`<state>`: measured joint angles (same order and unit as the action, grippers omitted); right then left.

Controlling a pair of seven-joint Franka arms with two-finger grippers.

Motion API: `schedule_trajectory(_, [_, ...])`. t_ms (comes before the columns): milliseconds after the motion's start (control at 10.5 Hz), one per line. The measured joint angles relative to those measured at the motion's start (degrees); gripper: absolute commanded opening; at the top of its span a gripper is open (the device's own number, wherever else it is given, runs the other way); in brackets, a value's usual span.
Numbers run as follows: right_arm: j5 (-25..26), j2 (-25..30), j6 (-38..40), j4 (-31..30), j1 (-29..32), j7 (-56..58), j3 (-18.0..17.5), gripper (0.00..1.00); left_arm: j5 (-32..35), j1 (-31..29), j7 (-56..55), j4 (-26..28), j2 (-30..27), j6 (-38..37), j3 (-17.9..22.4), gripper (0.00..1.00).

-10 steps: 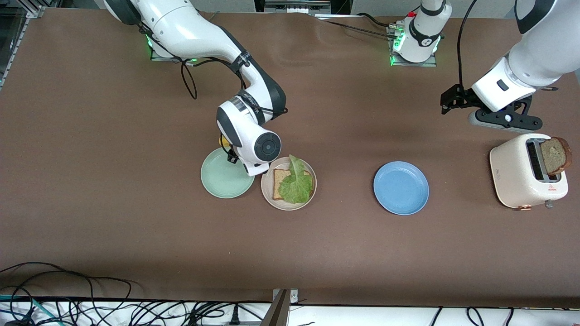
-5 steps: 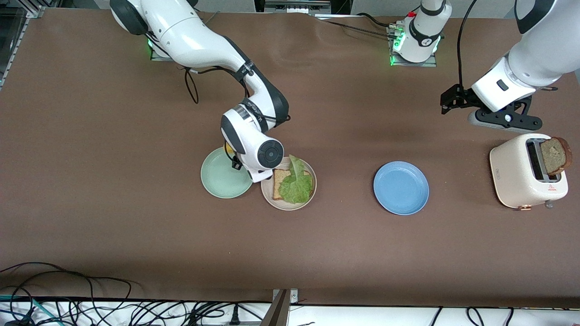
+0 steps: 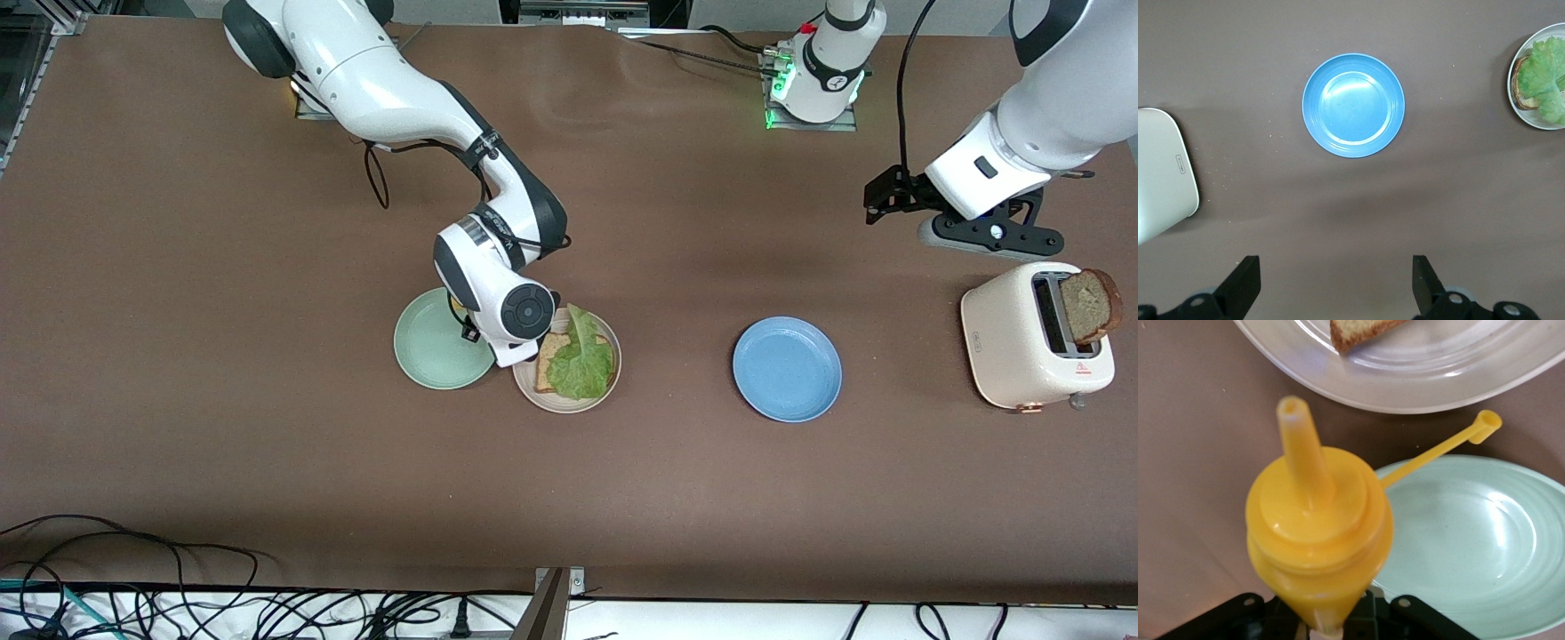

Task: Make sandwich on beige plate with both arms

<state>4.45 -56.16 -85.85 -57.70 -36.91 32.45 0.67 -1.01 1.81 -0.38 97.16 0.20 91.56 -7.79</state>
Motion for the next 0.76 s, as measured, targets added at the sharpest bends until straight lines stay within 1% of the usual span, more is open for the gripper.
schedule_trajectory(191, [-3.16, 1.46, 1.33, 1.36, 0.40, 0.00, 1.05, 0.00, 0.00, 0.02, 0.00, 0.00, 0.00, 0.00, 0.00, 1.00])
schedule_trajectory(382, [-4.88, 6.68, 2.60, -0.25, 2.82, 0.15, 1.94, 0.00, 0.00, 0.08, 0.00, 0.00, 0.00, -0.01, -0.01, 1.00])
schedule_trajectory(765, [-5.28, 21.45, 0.98, -12.16, 10.88, 7.25, 2.15, 0.00, 0.00, 0.09, 0.00, -0.02, 0.00, -0.02, -0.04, 1.00])
